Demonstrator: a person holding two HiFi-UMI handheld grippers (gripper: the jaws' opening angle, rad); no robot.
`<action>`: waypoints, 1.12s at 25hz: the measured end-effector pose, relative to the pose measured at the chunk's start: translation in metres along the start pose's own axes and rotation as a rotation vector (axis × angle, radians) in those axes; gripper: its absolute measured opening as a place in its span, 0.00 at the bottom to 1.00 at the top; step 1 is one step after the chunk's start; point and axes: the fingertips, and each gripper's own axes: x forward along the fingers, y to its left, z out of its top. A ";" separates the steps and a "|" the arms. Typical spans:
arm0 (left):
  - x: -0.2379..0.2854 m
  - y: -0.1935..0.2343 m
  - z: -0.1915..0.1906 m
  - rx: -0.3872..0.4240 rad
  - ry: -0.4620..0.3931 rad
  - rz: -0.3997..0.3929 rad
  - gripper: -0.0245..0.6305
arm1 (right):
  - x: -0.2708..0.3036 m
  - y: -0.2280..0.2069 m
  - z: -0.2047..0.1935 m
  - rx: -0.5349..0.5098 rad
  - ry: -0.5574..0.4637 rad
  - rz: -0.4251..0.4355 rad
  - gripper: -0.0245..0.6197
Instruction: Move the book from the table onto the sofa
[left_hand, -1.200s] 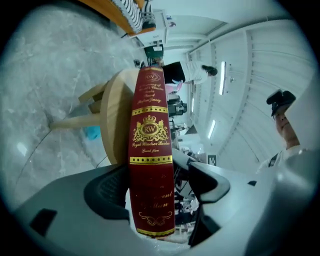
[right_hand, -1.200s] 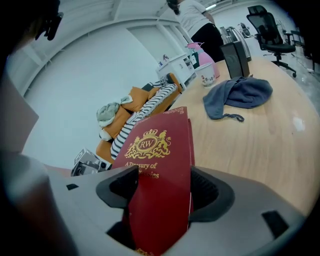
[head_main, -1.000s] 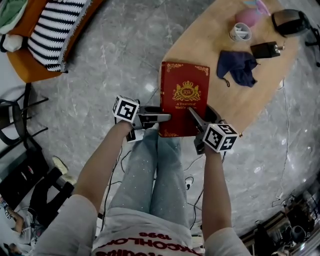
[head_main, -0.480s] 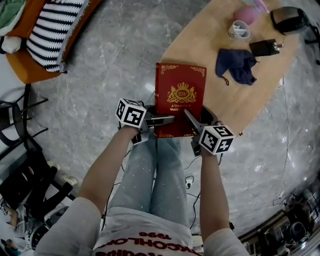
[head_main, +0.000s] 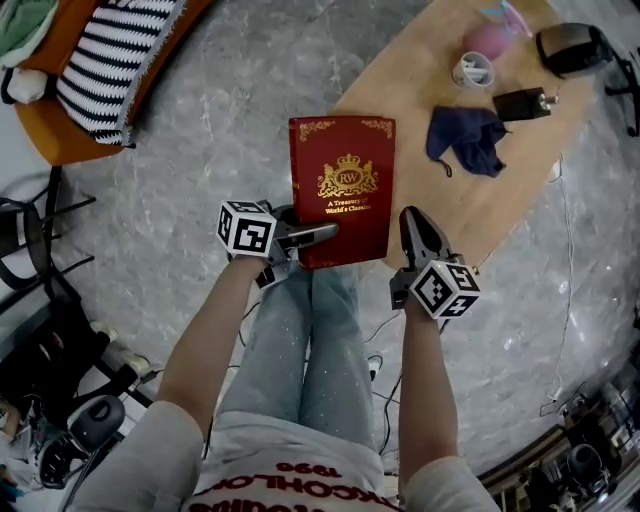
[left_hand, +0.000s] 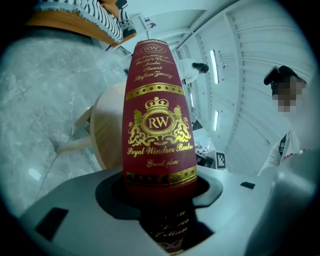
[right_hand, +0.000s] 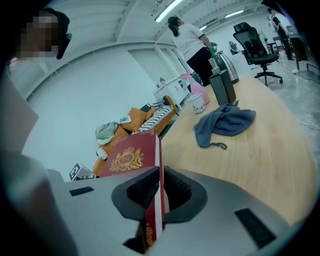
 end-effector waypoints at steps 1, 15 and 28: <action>-0.003 -0.001 0.003 0.005 -0.012 0.010 0.41 | -0.002 0.001 0.004 -0.005 -0.011 -0.004 0.11; -0.056 -0.052 0.065 0.198 -0.316 0.248 0.41 | -0.037 0.080 0.086 -0.228 -0.216 0.036 0.08; -0.142 -0.136 0.118 0.452 -0.510 0.449 0.41 | -0.076 0.166 0.146 -0.344 -0.284 0.061 0.08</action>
